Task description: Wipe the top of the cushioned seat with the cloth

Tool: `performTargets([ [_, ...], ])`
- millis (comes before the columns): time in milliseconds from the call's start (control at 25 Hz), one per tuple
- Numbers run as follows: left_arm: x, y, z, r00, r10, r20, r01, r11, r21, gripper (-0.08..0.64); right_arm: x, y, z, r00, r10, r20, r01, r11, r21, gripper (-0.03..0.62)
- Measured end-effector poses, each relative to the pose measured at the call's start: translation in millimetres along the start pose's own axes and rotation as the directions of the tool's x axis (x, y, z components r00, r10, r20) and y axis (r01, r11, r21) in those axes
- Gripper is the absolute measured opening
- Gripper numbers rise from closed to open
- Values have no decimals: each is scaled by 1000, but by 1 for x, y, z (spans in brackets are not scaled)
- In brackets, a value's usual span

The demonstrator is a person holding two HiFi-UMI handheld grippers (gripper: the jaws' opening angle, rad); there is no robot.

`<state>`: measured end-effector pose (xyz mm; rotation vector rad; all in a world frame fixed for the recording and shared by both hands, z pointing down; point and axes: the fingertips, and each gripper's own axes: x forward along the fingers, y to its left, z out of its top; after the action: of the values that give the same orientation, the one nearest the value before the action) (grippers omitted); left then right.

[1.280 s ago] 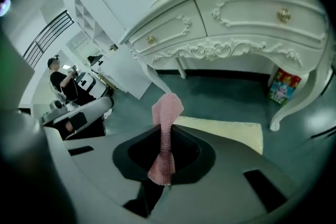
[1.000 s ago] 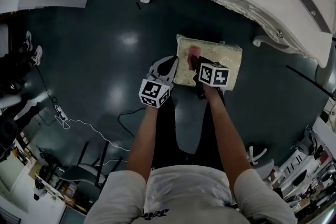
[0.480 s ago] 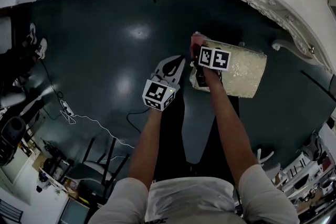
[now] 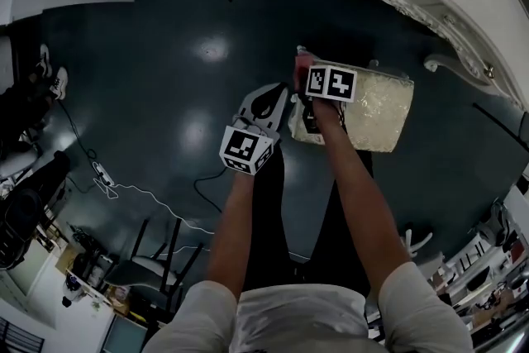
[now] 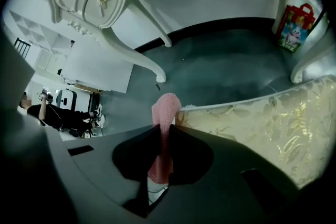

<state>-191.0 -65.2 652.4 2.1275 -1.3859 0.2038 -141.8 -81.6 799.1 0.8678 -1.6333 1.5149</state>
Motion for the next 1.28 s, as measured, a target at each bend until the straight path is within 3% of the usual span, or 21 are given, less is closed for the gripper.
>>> performTargets([
  [480, 29, -45, -18, 998, -35, -48, 35, 999, -2, 12, -40, -41, 9, 999, 23, 40, -24, 1000, 20, 37],
  [1280, 98, -147, -43, 982, -145, -121, 150, 988, 29, 12, -127, -186, 11, 992, -68, 106, 61, 996, 67, 38],
])
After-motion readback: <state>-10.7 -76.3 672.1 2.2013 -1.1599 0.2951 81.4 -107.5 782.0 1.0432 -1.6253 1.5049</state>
